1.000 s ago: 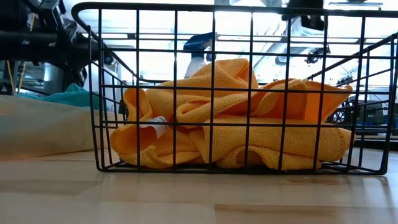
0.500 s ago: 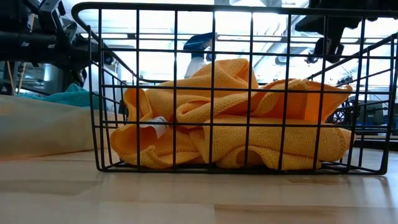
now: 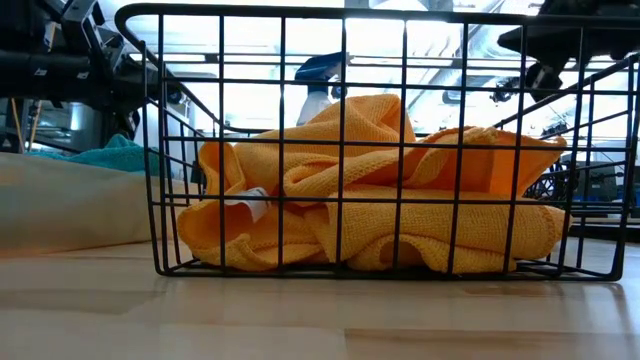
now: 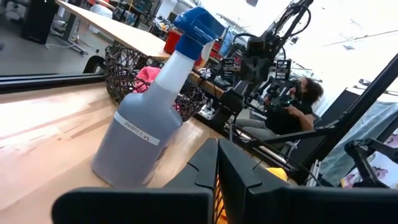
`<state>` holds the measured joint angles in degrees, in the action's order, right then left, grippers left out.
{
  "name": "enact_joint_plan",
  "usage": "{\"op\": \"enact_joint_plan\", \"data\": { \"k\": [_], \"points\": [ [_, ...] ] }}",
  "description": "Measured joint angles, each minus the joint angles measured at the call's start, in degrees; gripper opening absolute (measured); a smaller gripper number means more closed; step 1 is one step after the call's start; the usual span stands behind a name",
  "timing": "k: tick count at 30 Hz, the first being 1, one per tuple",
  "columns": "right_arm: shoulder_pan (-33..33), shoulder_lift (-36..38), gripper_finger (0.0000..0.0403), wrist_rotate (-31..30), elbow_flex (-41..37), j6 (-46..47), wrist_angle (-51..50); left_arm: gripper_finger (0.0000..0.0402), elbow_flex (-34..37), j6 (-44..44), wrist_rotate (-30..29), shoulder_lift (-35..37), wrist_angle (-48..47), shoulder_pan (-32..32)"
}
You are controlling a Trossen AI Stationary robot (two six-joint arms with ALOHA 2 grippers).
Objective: Sort microfiber towel by color & place in baskets
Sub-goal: Return to home position
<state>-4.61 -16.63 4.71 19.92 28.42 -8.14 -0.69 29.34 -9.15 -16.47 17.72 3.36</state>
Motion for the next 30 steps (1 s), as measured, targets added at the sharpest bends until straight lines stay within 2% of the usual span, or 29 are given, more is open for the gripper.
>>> {"op": "enact_joint_plan", "data": {
  "k": [3,9,13,22,30],
  "points": [
    [0.6,2.9,0.0,-0.1,-2.8,1.3,2.6,0.0,0.0,0.0,0.0,0.0,0.0,0.0],
    [3.0,4.2,0.0,-0.4,-11.9,5.8,24.1,0.0,0.0,0.0,0.0,0.0,0.0,0.0],
    [4.1,4.1,0.0,-0.6,-15.8,4.8,30.7,0.0,0.0,0.0,0.0,0.0,0.0,0.0],
    [4.3,5.0,0.0,0.1,-16.4,-2.6,22.1,0.0,0.0,0.0,0.0,0.0,0.0,0.0],
    [4.3,7.8,0.0,0.2,-16.4,-3.9,18.2,0.0,0.0,0.0,0.0,0.0,0.0,0.0]
  ]
}}
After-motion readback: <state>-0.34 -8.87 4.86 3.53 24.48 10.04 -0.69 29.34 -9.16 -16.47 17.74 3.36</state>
